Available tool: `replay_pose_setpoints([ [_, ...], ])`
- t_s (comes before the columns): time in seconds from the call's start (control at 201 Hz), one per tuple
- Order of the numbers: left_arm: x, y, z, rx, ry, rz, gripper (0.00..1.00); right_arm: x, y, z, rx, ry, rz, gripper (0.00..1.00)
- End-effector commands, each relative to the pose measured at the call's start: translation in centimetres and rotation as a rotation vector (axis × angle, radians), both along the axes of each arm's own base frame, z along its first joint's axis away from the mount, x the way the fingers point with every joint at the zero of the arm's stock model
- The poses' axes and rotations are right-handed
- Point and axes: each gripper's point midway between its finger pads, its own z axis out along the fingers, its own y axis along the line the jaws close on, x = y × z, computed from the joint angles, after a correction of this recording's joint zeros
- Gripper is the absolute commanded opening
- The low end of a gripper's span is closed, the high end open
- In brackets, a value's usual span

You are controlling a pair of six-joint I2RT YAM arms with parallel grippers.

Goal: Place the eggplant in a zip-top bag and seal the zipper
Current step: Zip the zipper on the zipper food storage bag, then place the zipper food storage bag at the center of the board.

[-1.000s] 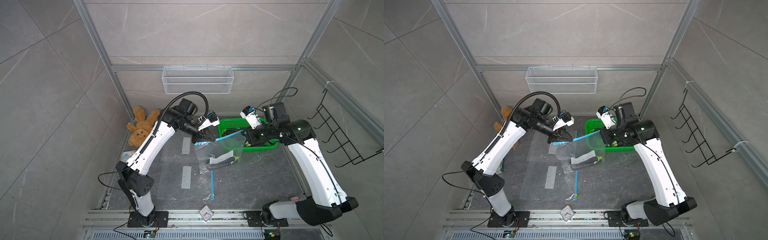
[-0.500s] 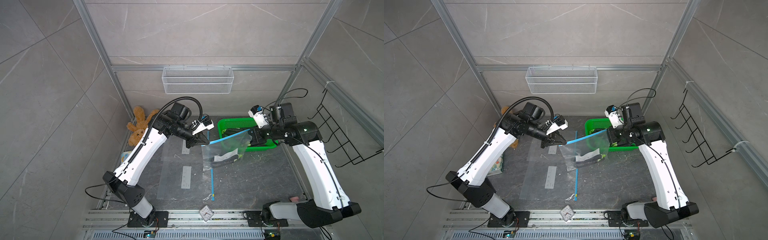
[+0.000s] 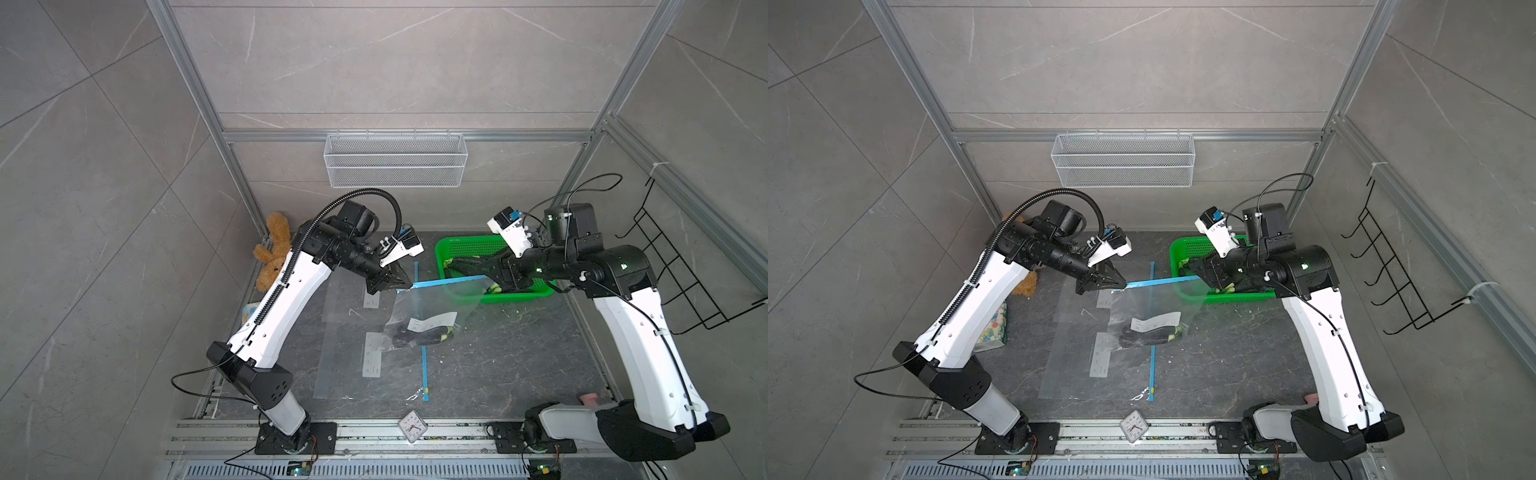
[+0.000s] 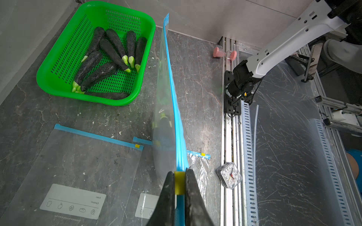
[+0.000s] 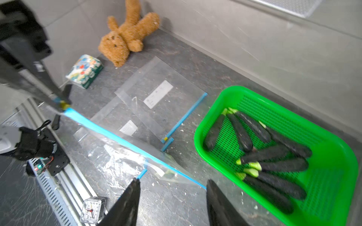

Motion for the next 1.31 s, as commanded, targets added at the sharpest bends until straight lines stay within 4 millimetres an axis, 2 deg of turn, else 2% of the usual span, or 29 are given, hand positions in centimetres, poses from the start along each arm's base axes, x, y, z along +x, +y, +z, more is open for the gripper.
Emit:
replay_pose_setpoints([
  [0.0, -0.1, 0.1, 0.5, 0.003, 0.022, 0.004, 0.07, -0.6, 4.1, -0.2, 0.021, -0.016, 0.215, 0.57],
  [0.05, 0.0, 0.0, 0.7, 0.001, 0.021, 0.003, 0.07, -1.0, 5.4, -1.0, 0.004, -0.003, 0.273, 0.57],
  [0.174, 0.3, -0.3, 0.9, -0.001, 0.022, -0.005, 0.08, -0.6, 7.0, -2.8, -0.012, 0.016, 0.328, 0.58],
  [0.418, 0.5, -0.7, 0.9, -0.003, 0.029, -0.012, 0.08, -0.2, 8.3, -5.3, -0.041, 0.08, 0.369, 0.56],
  [0.503, 0.5, -0.7, 1.0, -0.004, 0.024, -0.012, 0.09, -0.4, 8.4, -5.9, -0.045, 0.105, 0.375, 0.49],
  [0.607, 0.6, -0.7, 1.0, -0.006, 0.021, -0.004, 0.13, -0.7, 8.2, -6.7, -0.056, 0.135, 0.36, 0.34],
  [0.786, 0.5, -0.7, 1.2, -0.023, 0.006, -0.005, 0.15, -1.2, 7.8, -8.5, -0.071, 0.199, 0.336, 0.24],
  [0.846, 0.4, -0.7, 1.3, -0.028, -0.001, -0.005, 0.15, -1.6, 7.8, -8.5, -0.06, 0.211, 0.341, 0.26],
  [0.921, 0.3, -0.6, 1.5, -0.033, -0.008, -0.006, 0.15, -1.9, 7.8, -8.3, -0.042, 0.209, 0.342, 0.41],
  [1.045, 0.2, -0.5, 1.6, -0.039, -0.013, -0.006, 0.15, -2.5, 8.0, -8.0, -0.02, 0.22, 0.35, 0.41],
  [1.105, 0.2, -0.5, 1.6, -0.039, -0.015, -0.008, 0.15, -2.7, 7.9, -8.1, -0.021, 0.232, 0.345, 0.33],
  [1.219, 0.4, -0.5, 1.6, -0.039, -0.019, 0.008, 0.23, -2.5, 7.3, -7.8, -0.019, 0.221, 0.29, 0.03],
  [1.274, 0.8, -0.5, 1.7, -0.04, -0.032, 0.032, 0.33, -2.5, 6.8, -7.3, -0.017, 0.217, 0.247, 0.0],
  [1.289, 1.0, -0.4, 1.8, -0.041, -0.04, 0.041, 0.38, -2.5, 6.6, -7.2, -0.019, 0.216, 0.229, 0.0],
  [1.304, 1.2, -0.4, 1.9, -0.042, -0.044, 0.057, 0.47, -2.5, 6.4, -7.2, -0.021, 0.22, 0.209, 0.0],
])
